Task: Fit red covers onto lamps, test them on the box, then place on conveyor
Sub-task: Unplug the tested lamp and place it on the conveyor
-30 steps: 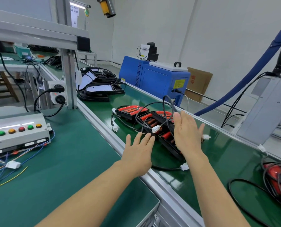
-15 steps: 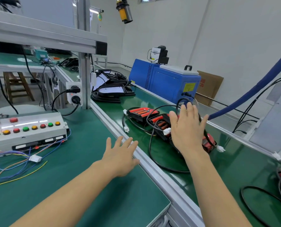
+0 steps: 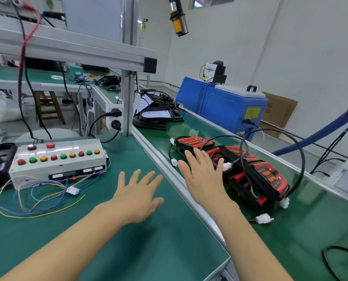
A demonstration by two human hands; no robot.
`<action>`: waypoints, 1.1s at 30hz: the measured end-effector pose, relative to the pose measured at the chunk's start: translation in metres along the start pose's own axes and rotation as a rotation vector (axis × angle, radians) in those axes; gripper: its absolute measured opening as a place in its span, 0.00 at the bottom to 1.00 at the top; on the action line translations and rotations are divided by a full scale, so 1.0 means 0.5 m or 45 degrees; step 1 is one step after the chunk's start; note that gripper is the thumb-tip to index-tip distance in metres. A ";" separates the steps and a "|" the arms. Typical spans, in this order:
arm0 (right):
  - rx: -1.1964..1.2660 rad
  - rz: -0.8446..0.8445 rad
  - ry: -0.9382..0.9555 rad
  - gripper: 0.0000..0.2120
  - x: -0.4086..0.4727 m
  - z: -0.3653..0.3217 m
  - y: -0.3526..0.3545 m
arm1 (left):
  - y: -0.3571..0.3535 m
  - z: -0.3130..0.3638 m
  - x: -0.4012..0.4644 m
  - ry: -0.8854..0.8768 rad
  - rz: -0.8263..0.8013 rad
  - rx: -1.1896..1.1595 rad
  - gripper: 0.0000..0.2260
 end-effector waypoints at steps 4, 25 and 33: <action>0.035 -0.071 0.119 0.26 -0.025 -0.089 -0.039 | 0.010 -0.067 -0.047 0.097 -0.019 0.049 0.30; 0.425 -0.222 0.444 0.25 -0.168 -0.505 -0.159 | 0.052 -0.350 -0.289 0.574 0.102 0.250 0.31; 0.399 -0.305 0.466 0.25 -0.192 -0.514 -0.195 | 0.102 -0.414 -0.297 0.590 0.207 0.288 0.30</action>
Point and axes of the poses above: each hand's wrist, its own x-axis towards the middle knuckle, its own y-axis out of the back of the hand, z = x × y, the point moved 9 cm from there along x, towards the middle knuckle, and after that the axes turned 15 degrees about z, right-handed, at the moved point
